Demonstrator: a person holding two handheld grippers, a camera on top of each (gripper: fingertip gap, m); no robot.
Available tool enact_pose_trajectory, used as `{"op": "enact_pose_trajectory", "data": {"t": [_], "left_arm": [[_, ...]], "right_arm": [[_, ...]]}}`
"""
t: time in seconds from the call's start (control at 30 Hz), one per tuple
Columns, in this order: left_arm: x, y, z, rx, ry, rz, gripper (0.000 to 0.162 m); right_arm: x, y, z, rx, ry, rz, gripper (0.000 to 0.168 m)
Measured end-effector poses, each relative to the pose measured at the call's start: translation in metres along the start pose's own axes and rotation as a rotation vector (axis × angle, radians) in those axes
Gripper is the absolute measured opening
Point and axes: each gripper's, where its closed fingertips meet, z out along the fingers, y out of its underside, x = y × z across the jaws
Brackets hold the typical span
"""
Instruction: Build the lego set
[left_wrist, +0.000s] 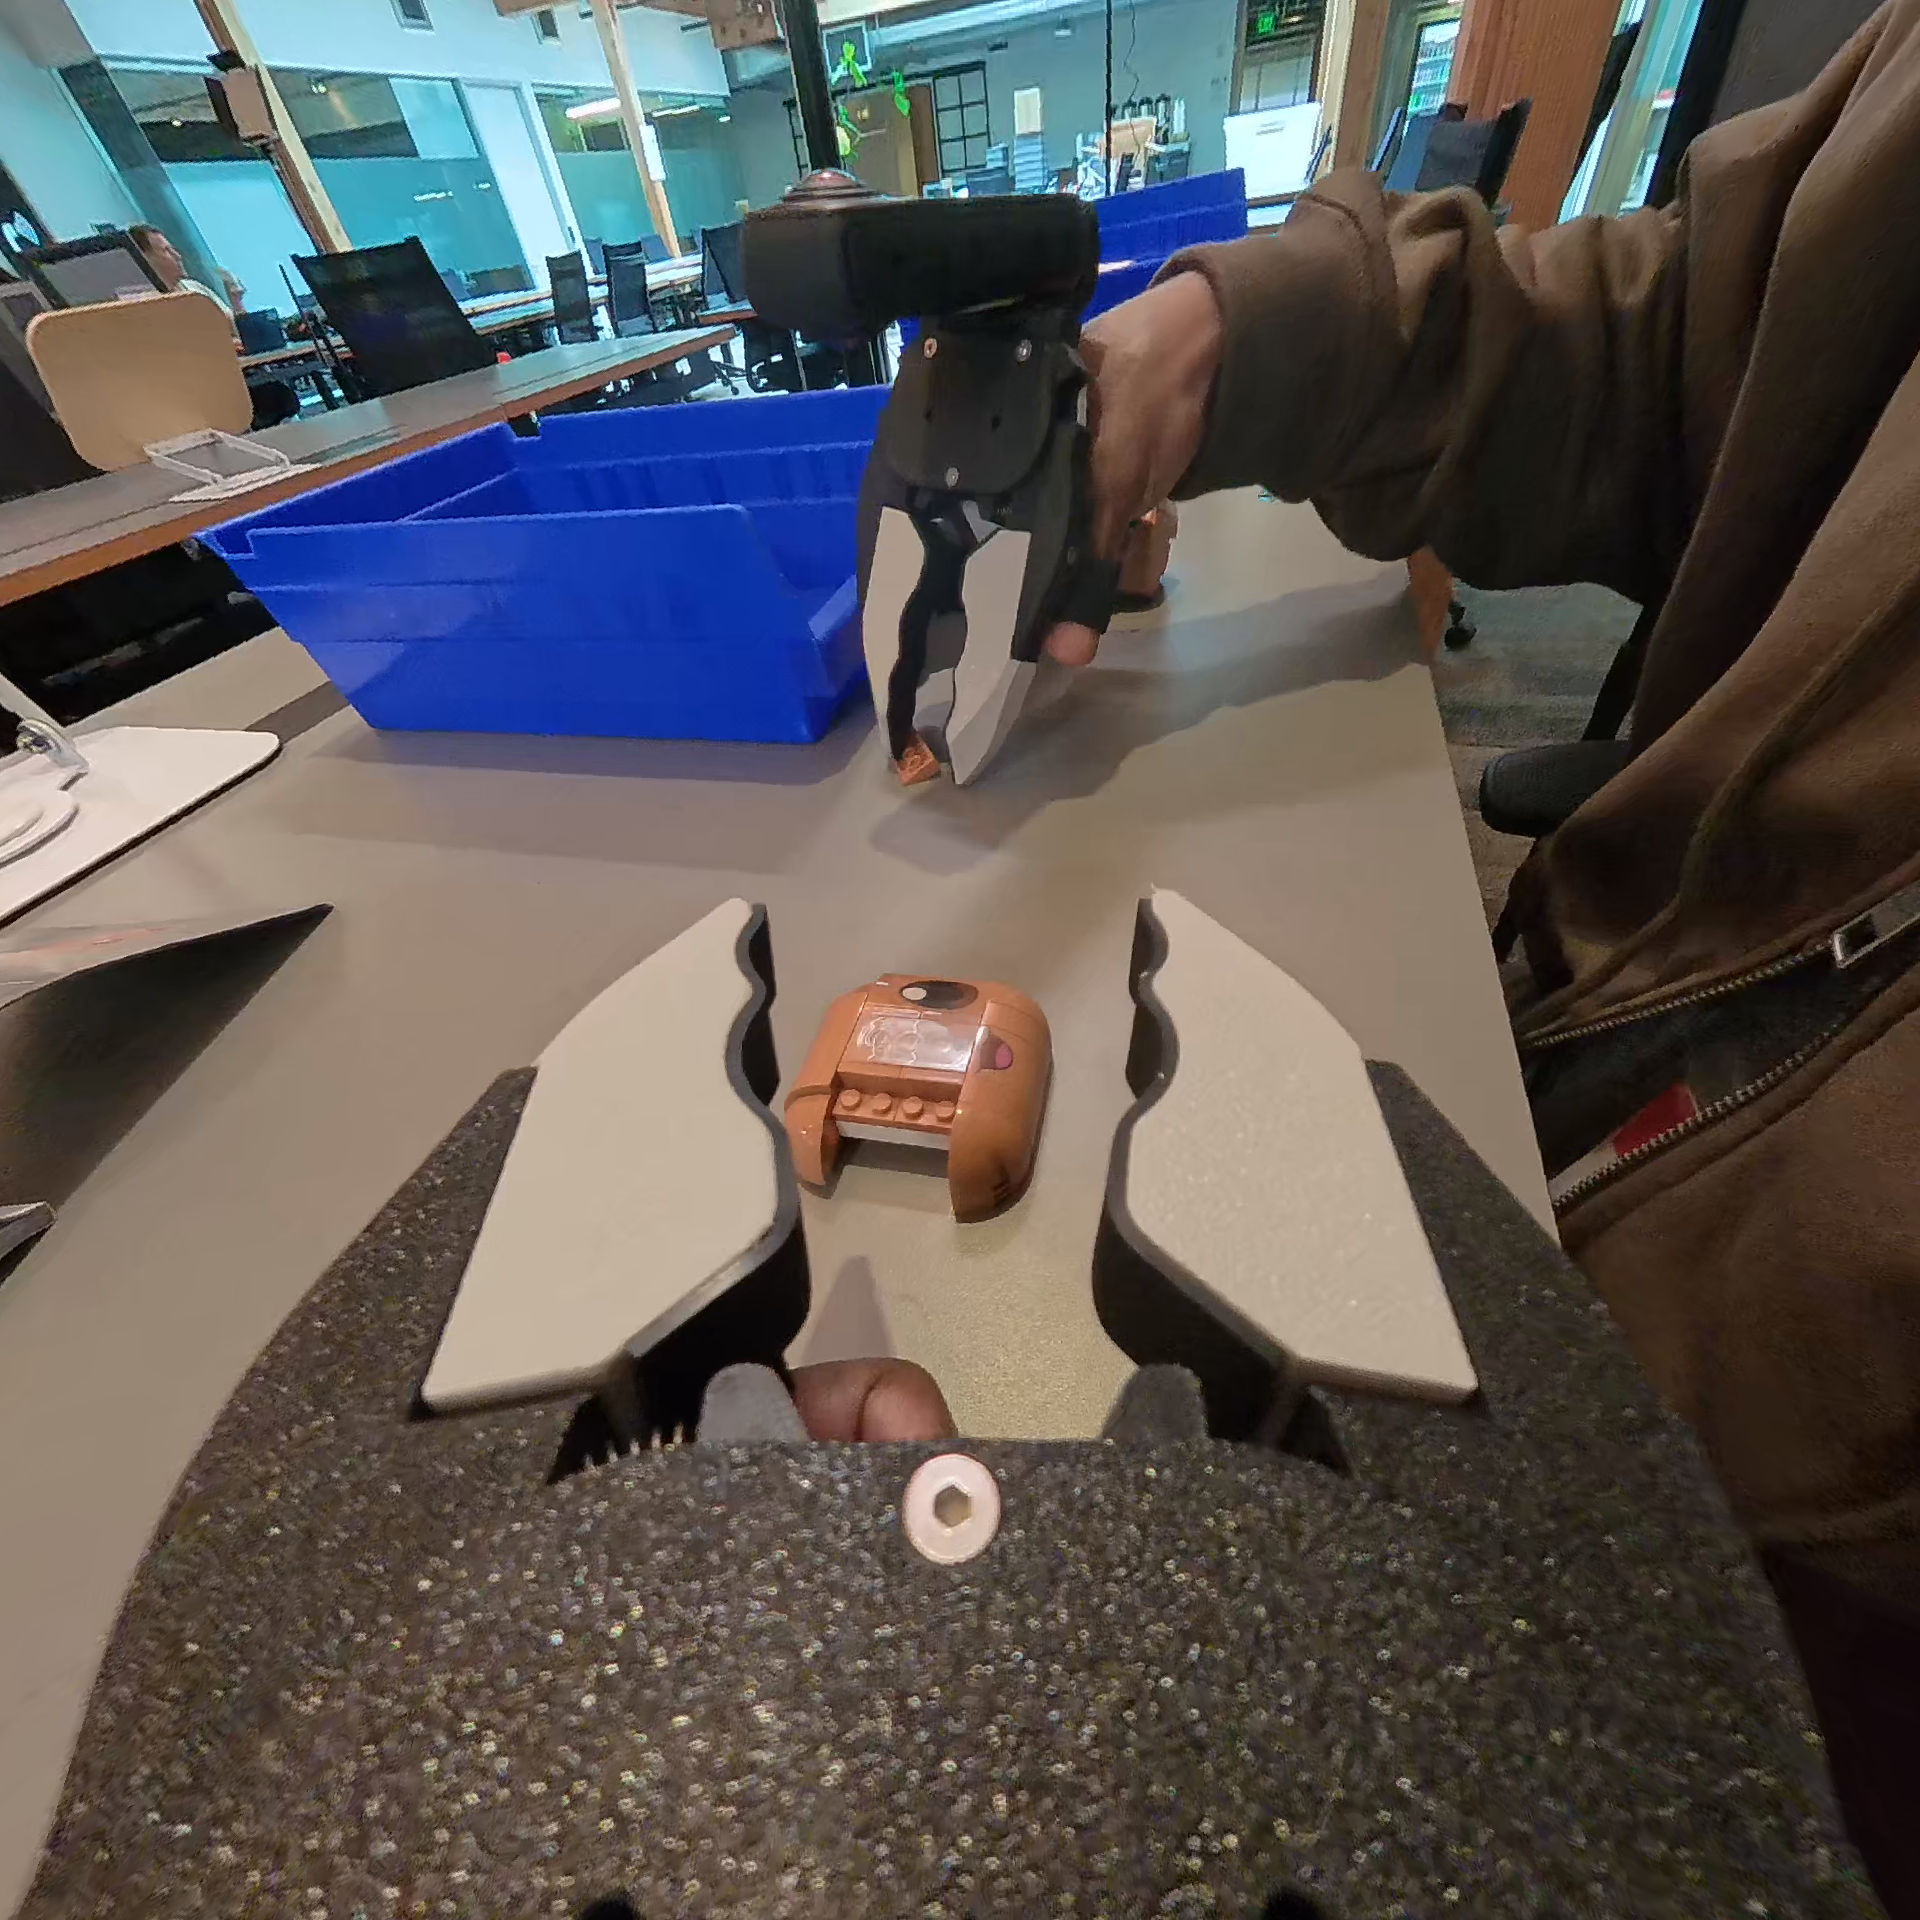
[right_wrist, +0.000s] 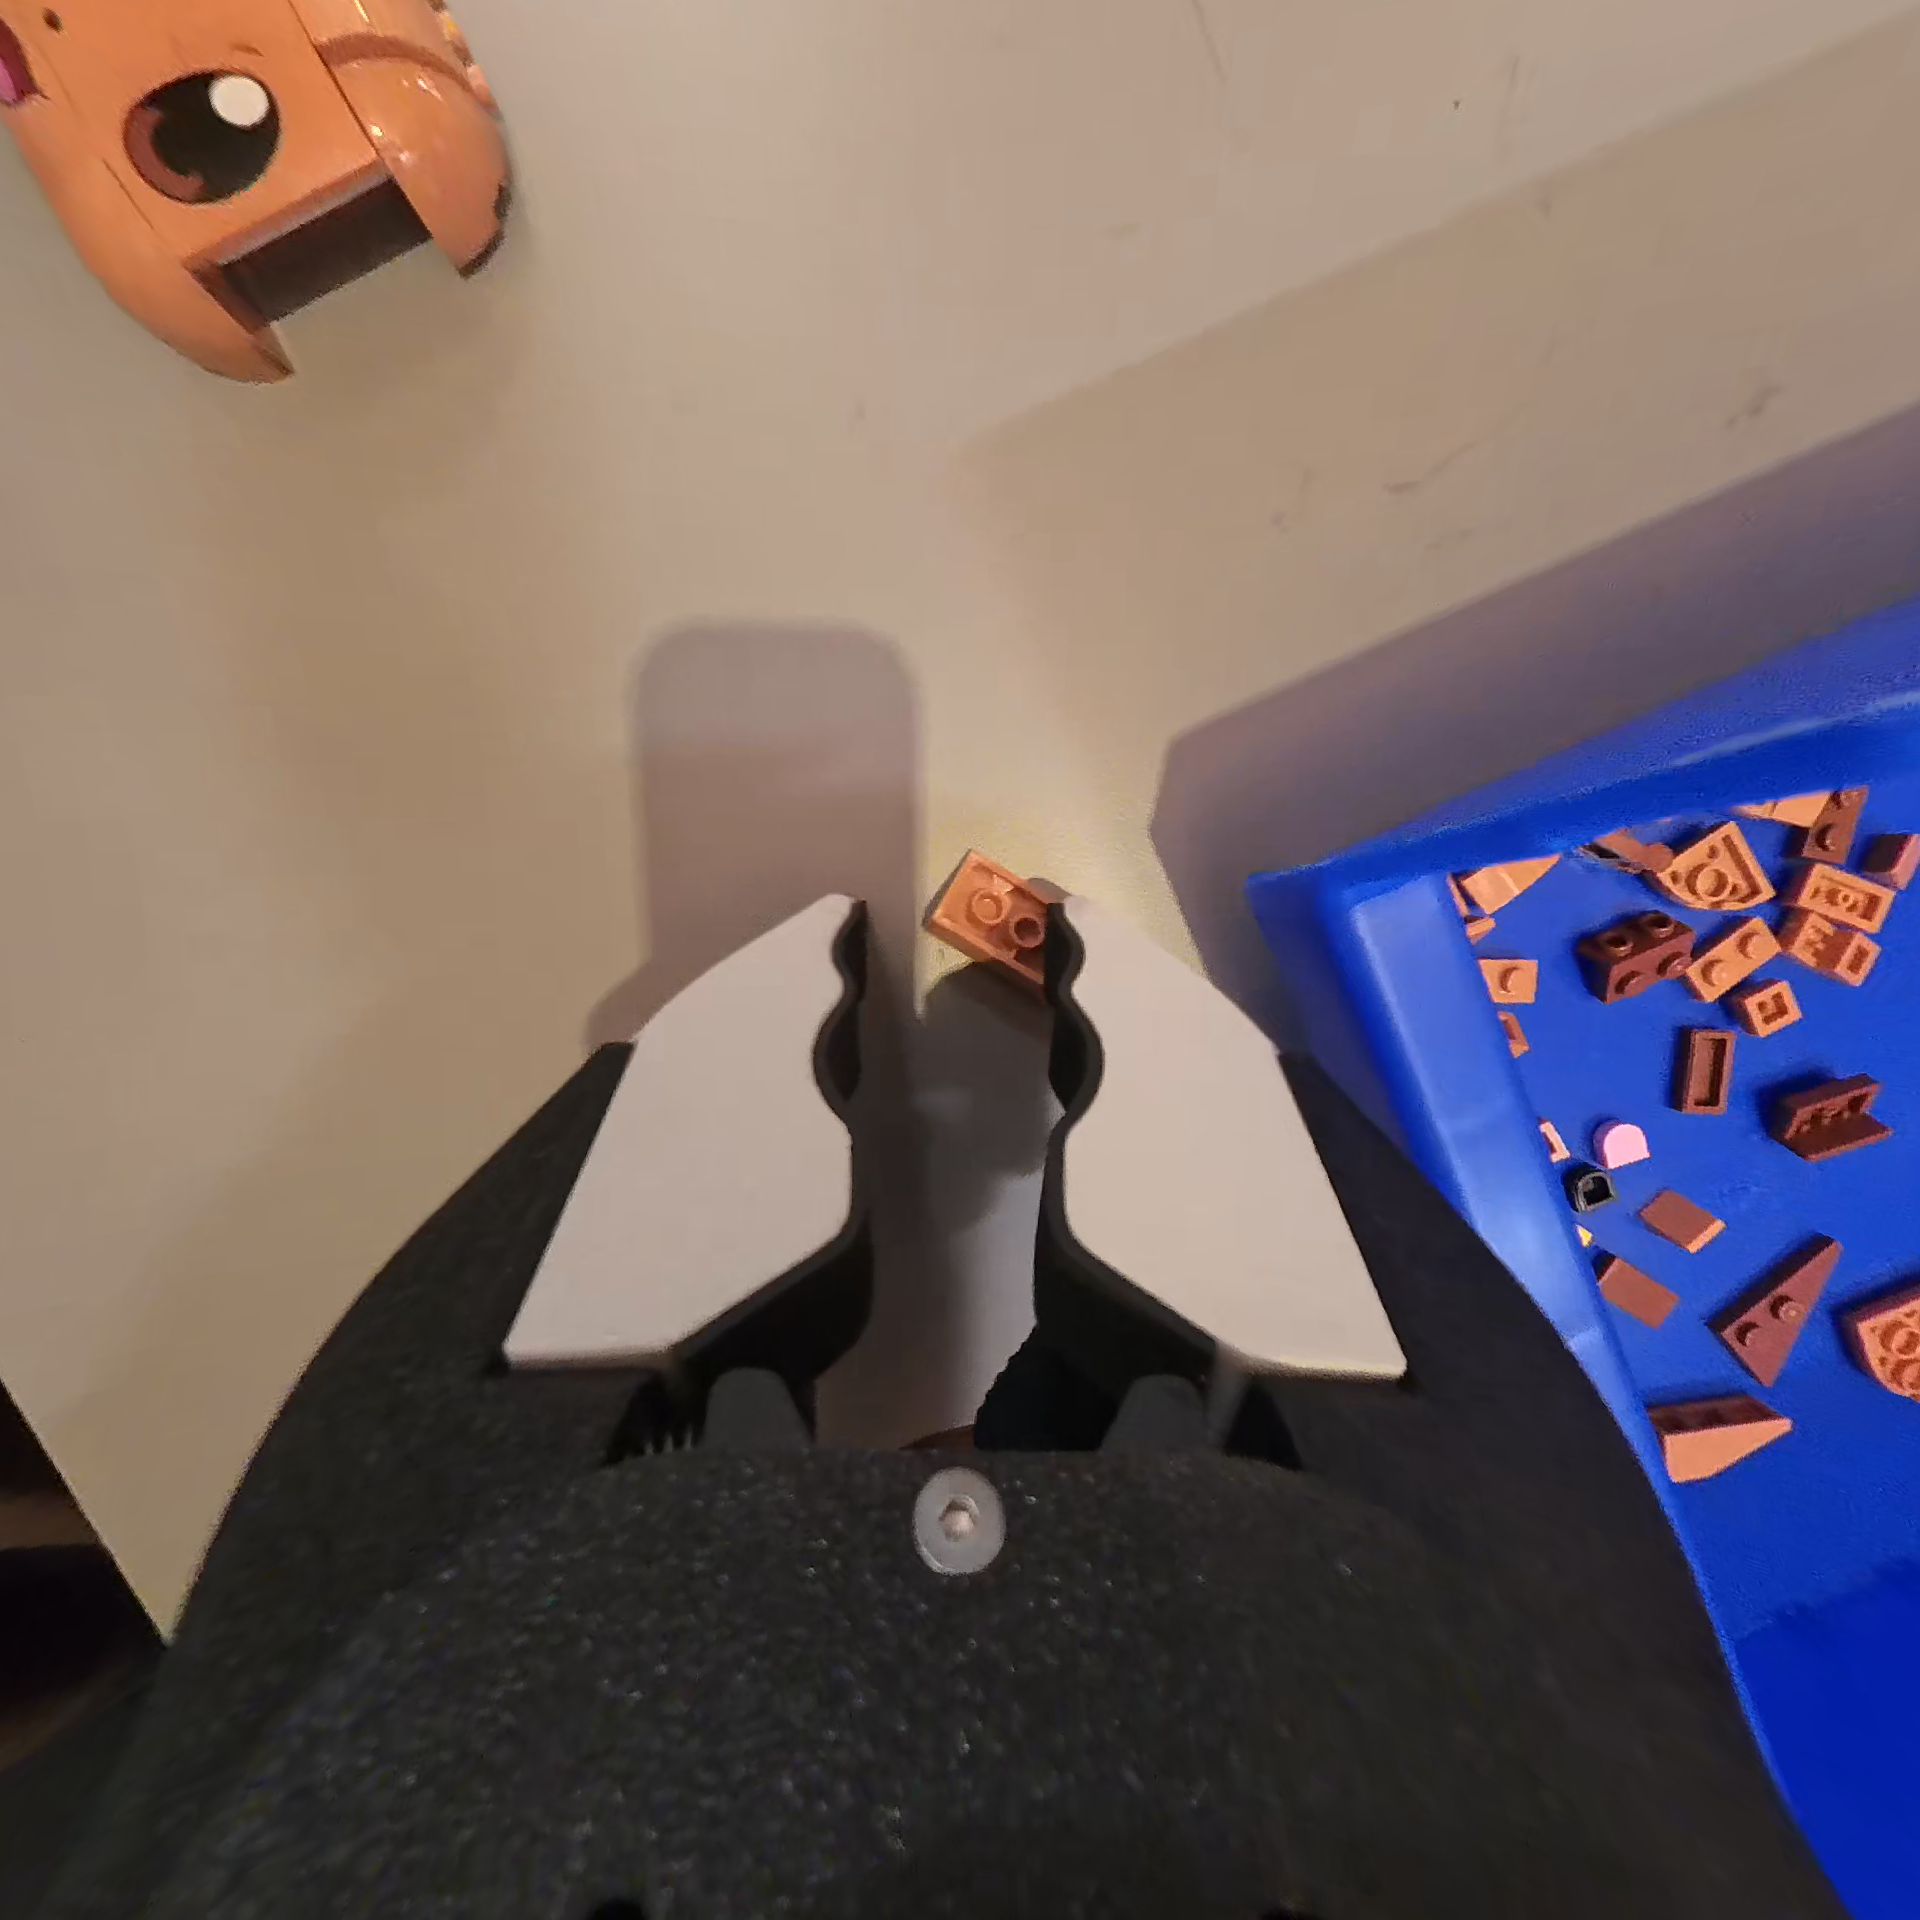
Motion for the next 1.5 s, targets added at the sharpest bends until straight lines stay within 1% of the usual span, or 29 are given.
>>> {"op": "enact_pose_trajectory", "data": {"t": [0.07,0.2,0.27,0.33,0.37,0.43,0.5,0.6,0.7,0.8,0.87,0.93,1.03,1.17,1.23,1.3,1.4,1.5], "left_arm": [[0.0,0.0,0.0,0.001,0.003,-0.001,0.066],[0.001,0.0,0.0,0.0,0.007,0.006,0.066],[0.002,0.0,0.001,-0.004,0.004,0.011,0.065],[0.0,0.002,0.002,-0.014,-0.011,0.035,0.065],[0.0,0.002,0.003,-0.022,-0.02,0.057,0.064],[-0.001,0.002,0.007,-0.035,-0.047,0.132,0.063],[-0.002,0.001,0.012,-0.054,-0.076,0.258,0.062],[0.0,-0.008,0.017,-0.04,-0.116,0.478,0.062],[0.006,-0.025,0.019,0.047,-0.135,0.659,0.061],[0.005,-0.038,0.017,0.112,-0.182,0.82,0.062],[0.002,-0.04,0.017,0.12,-0.192,0.905,0.062],[0.001,-0.036,0.017,0.107,-0.178,0.981,0.062],[0.003,-0.03,0.018,0.092,-0.144,1.036,0.061],[0.001,-0.028,0.019,0.104,-0.141,1.013,0.049],[-0.001,-0.03,0.018,0.112,-0.156,1.0,0.039],[-0.001,-0.028,0.018,0.106,-0.15,0.988,0.039],[-0.002,-0.019,0.017,0.066,-0.107,0.89,0.038],[-0.004,-0.01,0.016,0.025,-0.061,0.721,0.038]], "right_arm": [[0.0,0.0,0.0,-0.012,0.01,-0.006,0.022],[-0.009,-0.005,0.001,0.019,-0.02,0.0,0.021],[-0.018,-0.012,0.001,0.078,-0.063,0.024,0.021],[-0.03,-0.026,-0.003,0.176,-0.13,0.062,0.021],[-0.038,-0.035,-0.008,0.242,-0.183,0.089,0.021],[-0.058,-0.06,-0.022,0.403,-0.345,0.173,0.021],[-0.077,-0.084,-0.039,0.55,-0.543,0.265,0.021],[-0.097,-0.113,-0.061,0.709,-0.831,0.402,0.021],[-0.106,-0.133,-0.073,0.807,-1.046,0.517,0.021],[-0.115,-0.146,-0.074,0.837,-1.169,0.595,0.021],[-0.123,-0.151,-0.073,0.834,-1.231,0.613,0.021],[-0.127,-0.155,-0.072,0.836,-1.274,0.635,0.021],[-0.129,-0.159,-0.071,0.838,-1.306,0.652,0.021],[-0.132,-0.159,-0.067,0.835,-1.333,0.67,0.021],[-0.135,-0.159,-0.064,0.824,-1.338,0.671,0.021],[-0.135,-0.159,-0.062,0.819,-1.338,0.674,0.021],[-0.128,-0.157,-0.053,0.809,-1.263,0.678,0.021],[-0.11,-0.154,-0.039,0.813,-1.091,0.686,0.022]]}}
